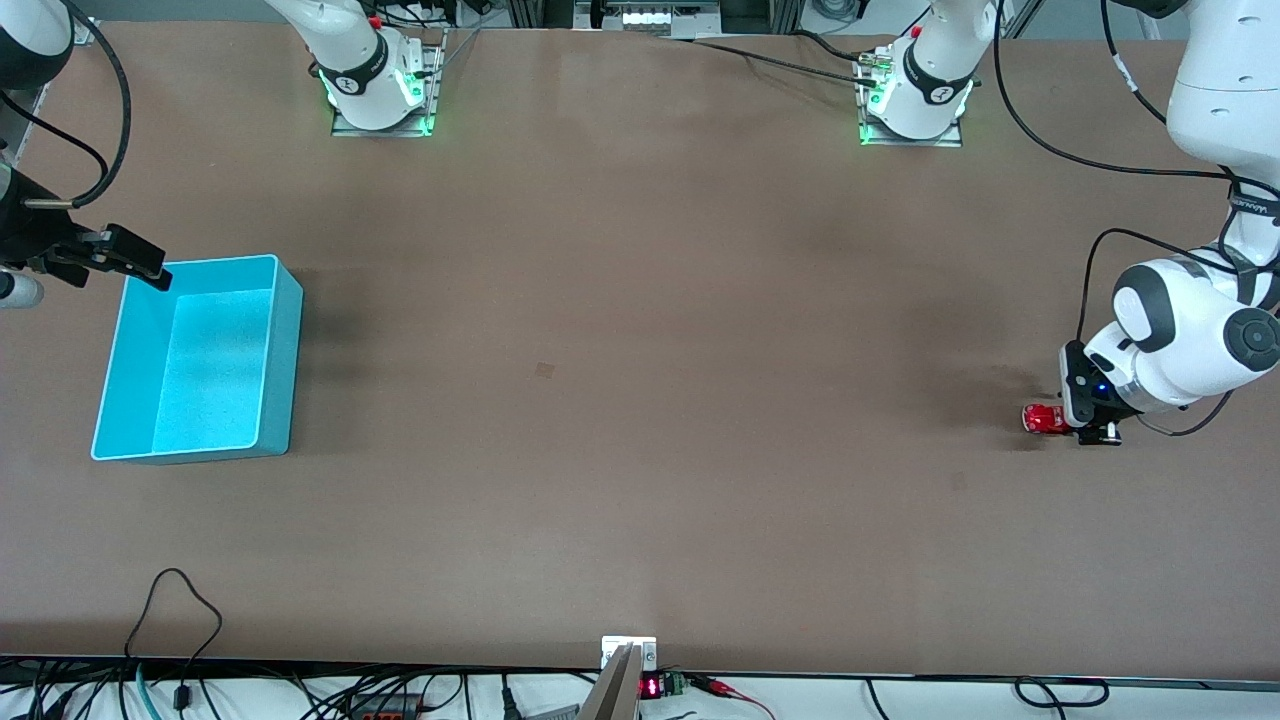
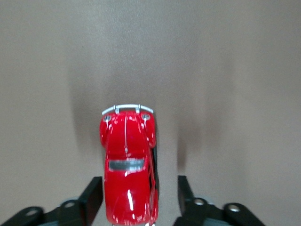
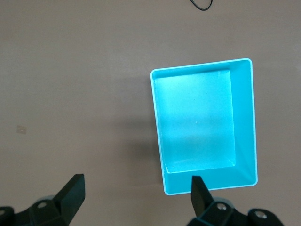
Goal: Wind red beetle toy and store in blue box
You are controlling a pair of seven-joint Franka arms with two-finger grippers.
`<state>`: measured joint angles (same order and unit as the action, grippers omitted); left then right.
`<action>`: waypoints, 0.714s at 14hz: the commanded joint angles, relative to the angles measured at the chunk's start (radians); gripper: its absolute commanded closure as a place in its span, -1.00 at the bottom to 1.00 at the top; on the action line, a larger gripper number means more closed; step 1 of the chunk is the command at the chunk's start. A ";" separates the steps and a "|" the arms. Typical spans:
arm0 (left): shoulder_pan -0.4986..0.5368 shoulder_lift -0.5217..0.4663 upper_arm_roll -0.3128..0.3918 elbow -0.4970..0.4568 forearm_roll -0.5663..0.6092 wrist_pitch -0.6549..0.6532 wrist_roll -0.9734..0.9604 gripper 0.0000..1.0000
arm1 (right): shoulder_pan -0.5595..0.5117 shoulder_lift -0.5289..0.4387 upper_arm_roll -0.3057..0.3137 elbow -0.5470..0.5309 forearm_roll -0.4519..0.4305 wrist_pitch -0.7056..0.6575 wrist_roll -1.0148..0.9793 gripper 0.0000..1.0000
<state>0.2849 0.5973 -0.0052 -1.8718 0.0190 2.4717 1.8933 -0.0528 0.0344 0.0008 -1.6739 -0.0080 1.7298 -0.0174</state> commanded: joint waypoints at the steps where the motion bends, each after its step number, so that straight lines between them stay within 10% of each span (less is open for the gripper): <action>1: 0.016 -0.089 -0.021 0.032 -0.007 -0.161 -0.029 -1.00 | -0.001 -0.010 0.004 0.013 0.005 -0.015 -0.062 -1.00; 10: 0.005 -0.243 -0.029 0.193 0.022 -0.632 -0.434 -1.00 | -0.007 -0.005 -0.007 0.009 0.035 -0.044 -0.049 -1.00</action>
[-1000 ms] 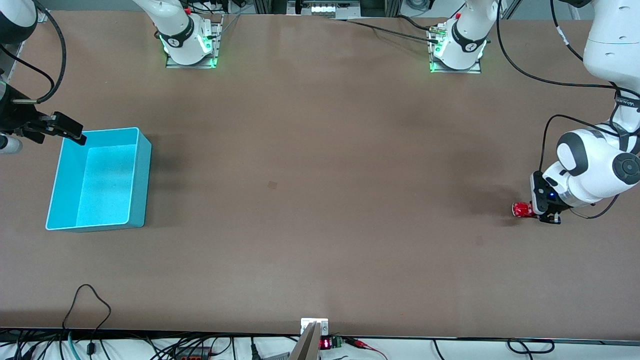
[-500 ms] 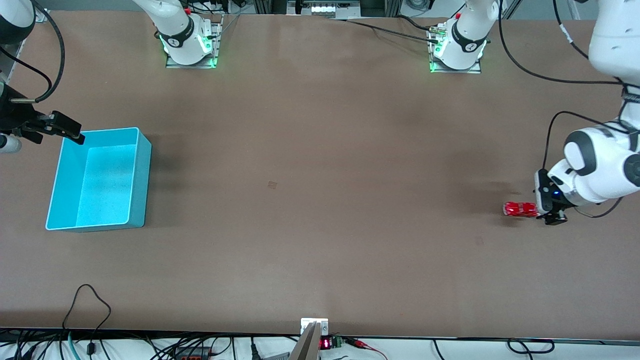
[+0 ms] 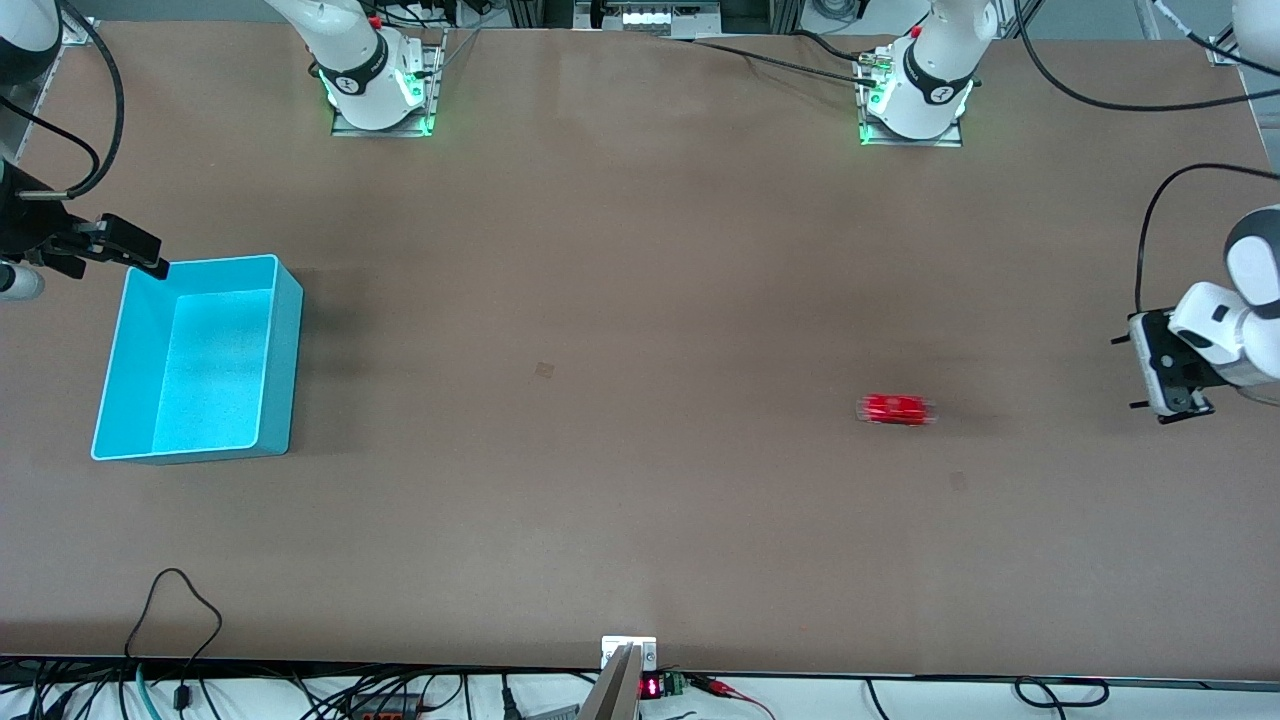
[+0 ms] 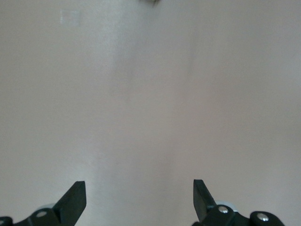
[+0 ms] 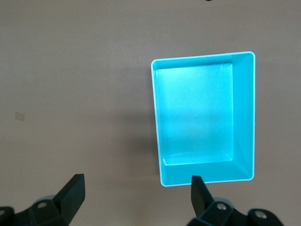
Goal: Wind red beetle toy and store in blue box
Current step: 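Lift the left gripper off, releasing the car to roll away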
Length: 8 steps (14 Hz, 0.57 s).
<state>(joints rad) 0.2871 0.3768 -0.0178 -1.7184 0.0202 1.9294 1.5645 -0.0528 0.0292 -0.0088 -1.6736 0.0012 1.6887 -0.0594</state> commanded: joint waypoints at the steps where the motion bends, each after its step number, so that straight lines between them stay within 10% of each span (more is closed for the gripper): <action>1: -0.006 -0.032 -0.021 0.062 0.023 -0.142 -0.153 -1.00 | -0.013 0.006 0.001 0.008 0.051 0.012 -0.008 -1.00; 8: -0.039 -0.151 -0.044 0.105 0.044 -0.412 -0.527 -1.00 | -0.047 0.015 -0.005 0.003 0.051 0.000 -0.026 -1.00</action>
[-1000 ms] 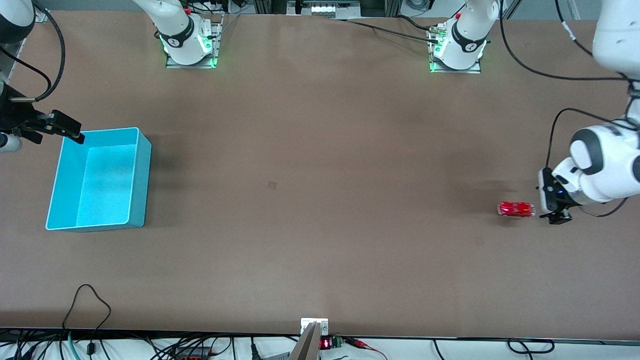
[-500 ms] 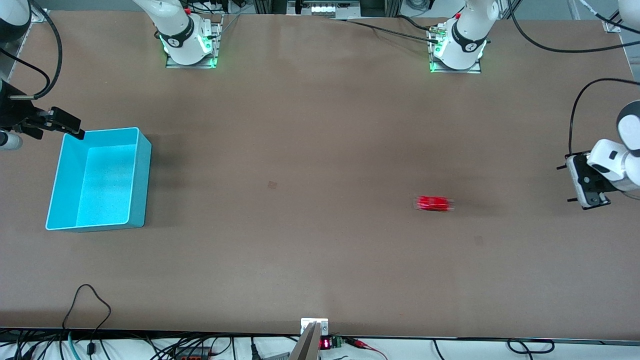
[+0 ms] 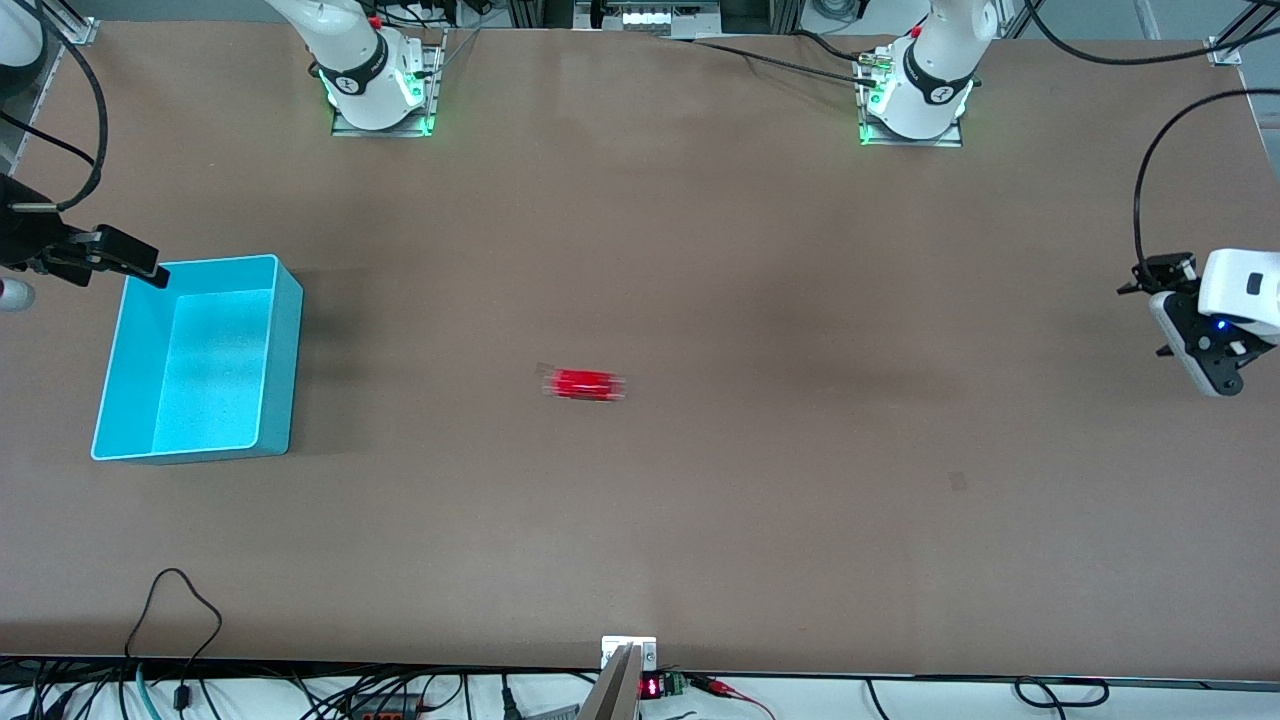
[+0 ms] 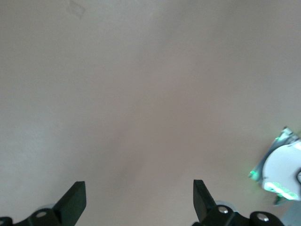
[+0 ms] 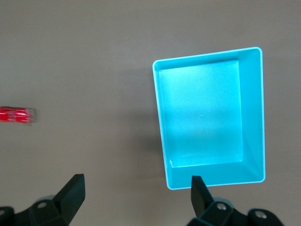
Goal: Wind red beetle toy and store in blue box
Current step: 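Raise the left gripper away while the right gripper moves toward the car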
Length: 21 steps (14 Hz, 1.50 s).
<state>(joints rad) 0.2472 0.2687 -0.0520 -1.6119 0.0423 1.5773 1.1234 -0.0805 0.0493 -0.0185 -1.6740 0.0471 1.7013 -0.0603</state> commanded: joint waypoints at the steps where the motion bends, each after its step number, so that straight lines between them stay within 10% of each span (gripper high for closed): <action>1: -0.002 -0.064 -0.014 -0.002 0.022 -0.094 -0.143 -1.00 | -0.016 -0.005 0.005 0.003 0.004 -0.012 -0.026 -1.00; 17: -0.032 -0.201 -0.236 0.087 0.005 -0.365 -1.054 -1.00 | -0.012 -0.011 0.017 0.005 -0.081 -0.069 -0.015 -1.00; 21: -0.279 -0.247 0.068 0.052 -0.002 -0.129 -1.073 -1.00 | 0.014 0.012 0.017 0.005 -0.076 -0.051 -0.009 -1.00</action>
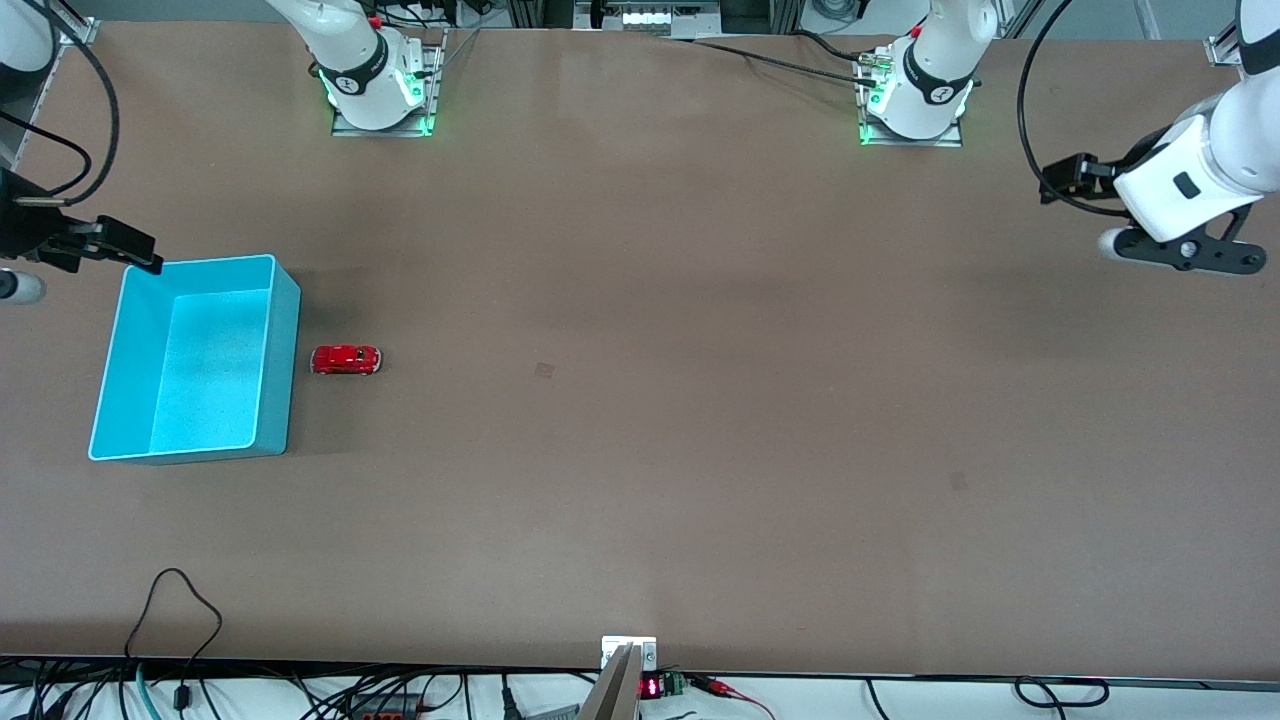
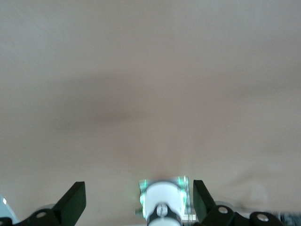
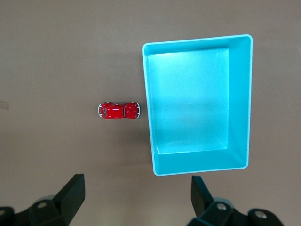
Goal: Wind red beetle toy and store in blue box
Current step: 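Raise the left gripper away while the right gripper moves toward the car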
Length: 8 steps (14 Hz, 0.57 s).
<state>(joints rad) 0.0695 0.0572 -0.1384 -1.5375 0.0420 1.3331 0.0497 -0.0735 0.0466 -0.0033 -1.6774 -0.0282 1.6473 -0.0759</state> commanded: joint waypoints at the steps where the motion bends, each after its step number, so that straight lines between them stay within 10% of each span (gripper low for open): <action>1: -0.134 -0.039 0.199 -0.035 -0.007 0.183 0.004 -1.00 | 0.017 0.027 0.002 0.008 0.008 0.009 0.007 -1.00; 8: -0.109 -0.099 0.166 -0.084 0.001 0.258 0.004 -1.00 | 0.038 0.148 0.002 -0.011 0.060 0.116 -0.127 -1.00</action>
<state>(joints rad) -0.0524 -0.0038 0.0396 -1.5745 0.0404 1.5734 0.0514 -0.0390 0.1674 0.0003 -1.6802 0.0081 1.7232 -0.1165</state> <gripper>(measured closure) 0.000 0.000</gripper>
